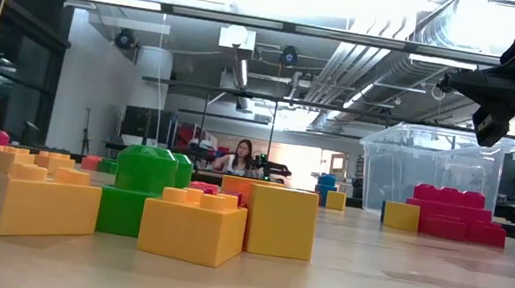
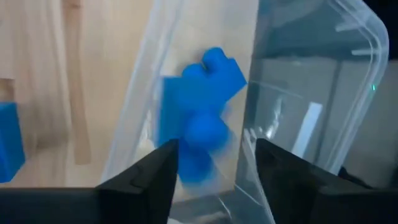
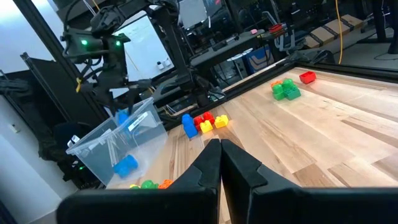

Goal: Sort blocks by size
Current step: Put the large blue game piece into the left transparent bin, then adjust the left transparent bin

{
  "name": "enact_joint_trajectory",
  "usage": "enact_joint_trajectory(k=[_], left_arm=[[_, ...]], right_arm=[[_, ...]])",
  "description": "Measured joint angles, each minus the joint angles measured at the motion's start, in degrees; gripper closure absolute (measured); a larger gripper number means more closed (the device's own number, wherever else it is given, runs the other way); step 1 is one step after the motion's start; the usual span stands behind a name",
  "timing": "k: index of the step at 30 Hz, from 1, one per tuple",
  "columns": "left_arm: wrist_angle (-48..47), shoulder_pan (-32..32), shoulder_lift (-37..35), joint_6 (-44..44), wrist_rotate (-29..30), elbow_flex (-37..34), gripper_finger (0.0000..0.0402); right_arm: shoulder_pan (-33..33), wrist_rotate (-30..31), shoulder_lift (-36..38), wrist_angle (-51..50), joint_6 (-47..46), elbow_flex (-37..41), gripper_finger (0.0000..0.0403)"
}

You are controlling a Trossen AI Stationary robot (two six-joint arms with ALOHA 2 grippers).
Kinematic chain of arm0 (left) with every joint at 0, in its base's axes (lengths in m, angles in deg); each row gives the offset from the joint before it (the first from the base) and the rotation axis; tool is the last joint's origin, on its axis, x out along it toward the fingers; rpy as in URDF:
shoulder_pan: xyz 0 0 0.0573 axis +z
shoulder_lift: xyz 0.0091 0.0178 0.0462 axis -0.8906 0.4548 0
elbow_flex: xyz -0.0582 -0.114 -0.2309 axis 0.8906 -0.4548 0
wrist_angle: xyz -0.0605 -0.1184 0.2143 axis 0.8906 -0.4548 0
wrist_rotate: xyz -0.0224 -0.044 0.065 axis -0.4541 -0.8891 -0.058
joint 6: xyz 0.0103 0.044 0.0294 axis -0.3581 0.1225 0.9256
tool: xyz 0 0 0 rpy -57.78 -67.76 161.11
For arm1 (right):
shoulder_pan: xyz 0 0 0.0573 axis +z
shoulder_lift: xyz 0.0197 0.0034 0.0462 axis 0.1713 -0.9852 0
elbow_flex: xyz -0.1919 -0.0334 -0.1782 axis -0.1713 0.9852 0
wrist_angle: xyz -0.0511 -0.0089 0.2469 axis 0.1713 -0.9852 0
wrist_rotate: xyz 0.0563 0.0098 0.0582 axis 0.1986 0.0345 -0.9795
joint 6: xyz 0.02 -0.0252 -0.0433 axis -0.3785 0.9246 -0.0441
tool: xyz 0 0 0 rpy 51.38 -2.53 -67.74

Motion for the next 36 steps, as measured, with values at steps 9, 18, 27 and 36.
enact_joint_trajectory(k=[9,18,27,36], left_arm=[[-0.98,5.80,0.09,13.87,2.16,0.00,0.0167],[-7.36,11.79,-0.15,19.17,5.19,0.09,0.0166],[-12.29,13.55,-3.80,22.67,20.76,8.23,0.0167],[-7.20,25.00,-2.43,29.79,30.12,2.28,0.0312]], right_arm=[[0.00,0.00,0.00,0.00,-0.01,0.01,0.0398],[0.00,0.01,0.00,0.00,0.00,0.00,0.0398],[0.00,0.02,0.00,0.00,0.00,0.01,0.0398],[0.00,0.02,0.00,0.00,0.00,0.00,0.0398]])
